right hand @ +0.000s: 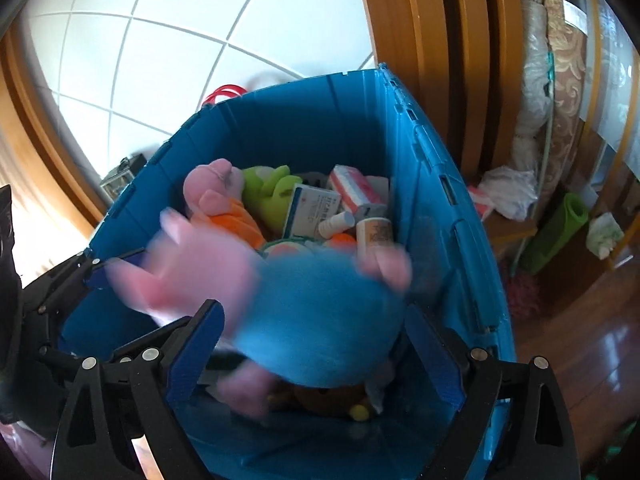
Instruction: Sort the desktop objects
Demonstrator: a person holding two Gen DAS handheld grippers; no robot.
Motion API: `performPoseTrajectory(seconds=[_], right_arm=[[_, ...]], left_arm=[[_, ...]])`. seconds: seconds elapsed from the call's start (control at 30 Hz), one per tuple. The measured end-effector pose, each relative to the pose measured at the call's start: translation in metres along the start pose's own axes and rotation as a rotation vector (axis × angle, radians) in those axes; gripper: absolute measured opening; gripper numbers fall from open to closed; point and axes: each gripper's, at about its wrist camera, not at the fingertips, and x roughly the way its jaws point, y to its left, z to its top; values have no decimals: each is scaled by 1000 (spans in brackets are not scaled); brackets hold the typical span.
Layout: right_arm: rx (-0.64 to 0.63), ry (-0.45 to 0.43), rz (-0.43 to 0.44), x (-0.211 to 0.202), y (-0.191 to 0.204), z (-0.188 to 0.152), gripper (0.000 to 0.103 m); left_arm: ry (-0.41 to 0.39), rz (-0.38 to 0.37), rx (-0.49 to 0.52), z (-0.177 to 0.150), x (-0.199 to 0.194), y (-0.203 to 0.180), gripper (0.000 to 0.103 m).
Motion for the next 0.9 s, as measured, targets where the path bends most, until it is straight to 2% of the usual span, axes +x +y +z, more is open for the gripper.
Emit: performPoseTrajectory(seconds=[0.23, 0.33, 0.5, 0.63, 0.73, 0.83, 0.9], right_arm=[[-36, -20, -45, -7, 7, -5, 96], [-53, -37, -70, -12, 14, -8, 102], [-73, -84, -100, -29, 32, -18, 102], [-92, -134, -142, -46, 55, -29, 102], [-111, -173, -181, -56, 76, -37, 102], [-124, -195, -199, -62, 98, -44, 102], [-127, -202, -206, -64, 111, -47, 102]], left_arm=[[-44, 30, 3, -8, -22, 0, 78], [-79, 61, -11, -17, -39, 5, 78], [-152, 130, -47, -34, -76, 18, 79], [-246, 164, -85, -50, -112, 32, 87], [-314, 187, -106, -62, -141, 44, 101], [-359, 223, -124, -71, -163, 54, 103], [-357, 239, -128, -76, -172, 61, 103]])
